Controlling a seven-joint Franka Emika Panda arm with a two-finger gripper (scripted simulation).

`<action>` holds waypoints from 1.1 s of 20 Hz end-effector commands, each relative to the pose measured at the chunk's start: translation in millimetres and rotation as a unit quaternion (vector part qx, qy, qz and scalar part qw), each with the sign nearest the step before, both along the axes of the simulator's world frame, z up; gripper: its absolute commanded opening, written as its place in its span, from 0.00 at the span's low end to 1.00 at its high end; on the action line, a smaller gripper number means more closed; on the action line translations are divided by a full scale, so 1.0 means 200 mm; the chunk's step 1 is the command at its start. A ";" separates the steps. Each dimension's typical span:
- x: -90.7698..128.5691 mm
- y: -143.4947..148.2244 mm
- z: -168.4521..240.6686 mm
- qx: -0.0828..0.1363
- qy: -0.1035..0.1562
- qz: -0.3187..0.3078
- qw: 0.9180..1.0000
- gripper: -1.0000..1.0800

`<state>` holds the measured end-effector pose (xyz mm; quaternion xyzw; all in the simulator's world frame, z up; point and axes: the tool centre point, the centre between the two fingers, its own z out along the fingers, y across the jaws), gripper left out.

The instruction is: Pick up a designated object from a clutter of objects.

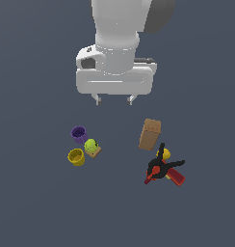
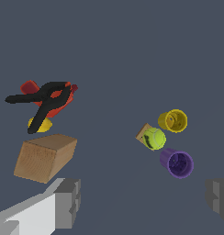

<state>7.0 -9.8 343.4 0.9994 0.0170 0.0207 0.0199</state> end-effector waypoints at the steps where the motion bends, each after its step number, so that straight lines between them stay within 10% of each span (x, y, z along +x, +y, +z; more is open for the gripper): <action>1: 0.00 0.00 0.00 0.000 0.000 0.000 1.000 0.96; 22: 0.04 -0.07 -0.22 0.016 0.012 -0.015 1.000 0.96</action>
